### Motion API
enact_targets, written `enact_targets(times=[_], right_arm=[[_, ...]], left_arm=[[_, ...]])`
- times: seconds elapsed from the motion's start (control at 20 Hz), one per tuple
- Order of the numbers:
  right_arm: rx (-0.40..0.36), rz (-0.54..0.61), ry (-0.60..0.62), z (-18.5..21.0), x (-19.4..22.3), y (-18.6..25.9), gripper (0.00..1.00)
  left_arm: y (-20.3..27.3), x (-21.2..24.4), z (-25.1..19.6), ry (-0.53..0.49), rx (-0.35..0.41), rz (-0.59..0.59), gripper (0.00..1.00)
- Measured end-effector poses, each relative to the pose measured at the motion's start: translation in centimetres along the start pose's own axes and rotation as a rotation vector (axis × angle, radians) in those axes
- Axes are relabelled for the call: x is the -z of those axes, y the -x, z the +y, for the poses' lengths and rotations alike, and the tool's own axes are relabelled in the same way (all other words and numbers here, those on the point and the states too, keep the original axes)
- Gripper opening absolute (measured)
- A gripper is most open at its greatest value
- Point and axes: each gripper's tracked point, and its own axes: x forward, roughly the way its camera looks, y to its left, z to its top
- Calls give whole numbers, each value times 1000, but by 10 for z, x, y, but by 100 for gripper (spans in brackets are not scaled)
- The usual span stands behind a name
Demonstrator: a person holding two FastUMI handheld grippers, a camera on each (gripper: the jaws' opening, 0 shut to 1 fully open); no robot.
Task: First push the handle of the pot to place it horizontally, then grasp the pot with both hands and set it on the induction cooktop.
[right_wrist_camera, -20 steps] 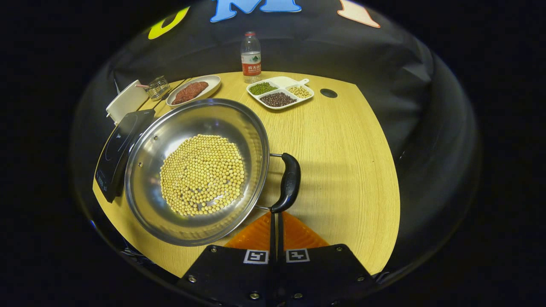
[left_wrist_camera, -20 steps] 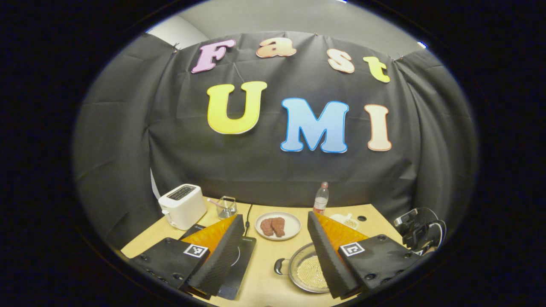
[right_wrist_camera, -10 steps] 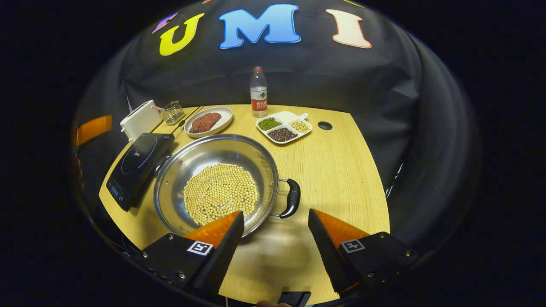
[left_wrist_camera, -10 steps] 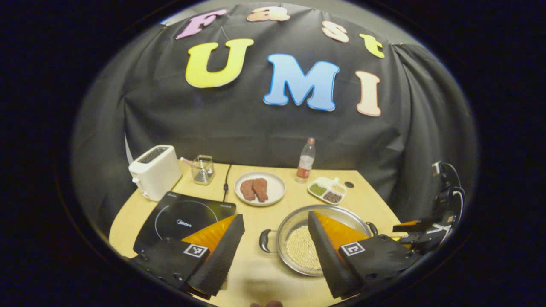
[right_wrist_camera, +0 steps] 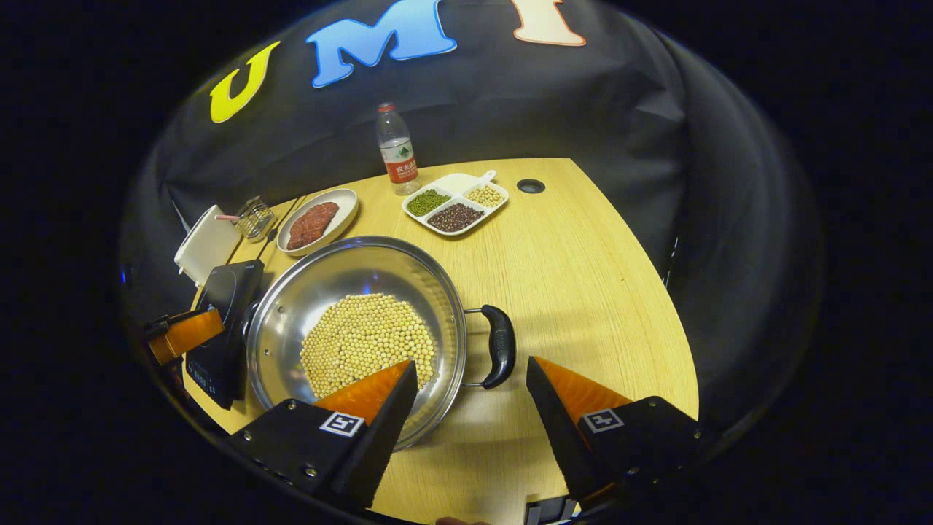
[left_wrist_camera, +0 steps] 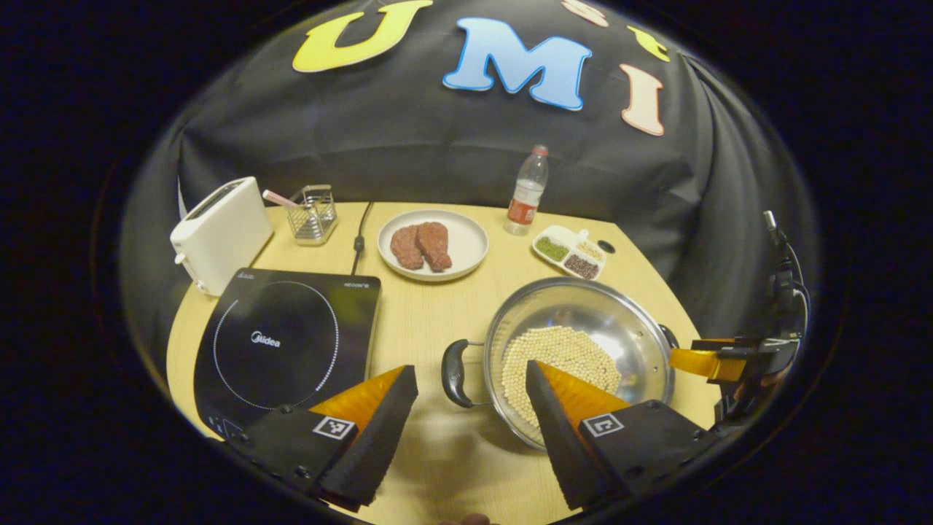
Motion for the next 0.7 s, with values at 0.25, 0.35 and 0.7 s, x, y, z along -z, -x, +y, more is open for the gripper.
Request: enact_targets(times=[0.25, 0.35, 0.7], right_arm=[[22, 42, -17, -3, 1, -28, 93], [30, 52, -26, -3, 0, -39, 93], [63, 69, -46, -7, 5, -62, 70]], left_arm=[[-44, 19, 8, -15, -3, 101, 98], [-60, 27, 12, -17, -14, 136, 98], [-83, 37, 3, -31, -10, 145, 84]])
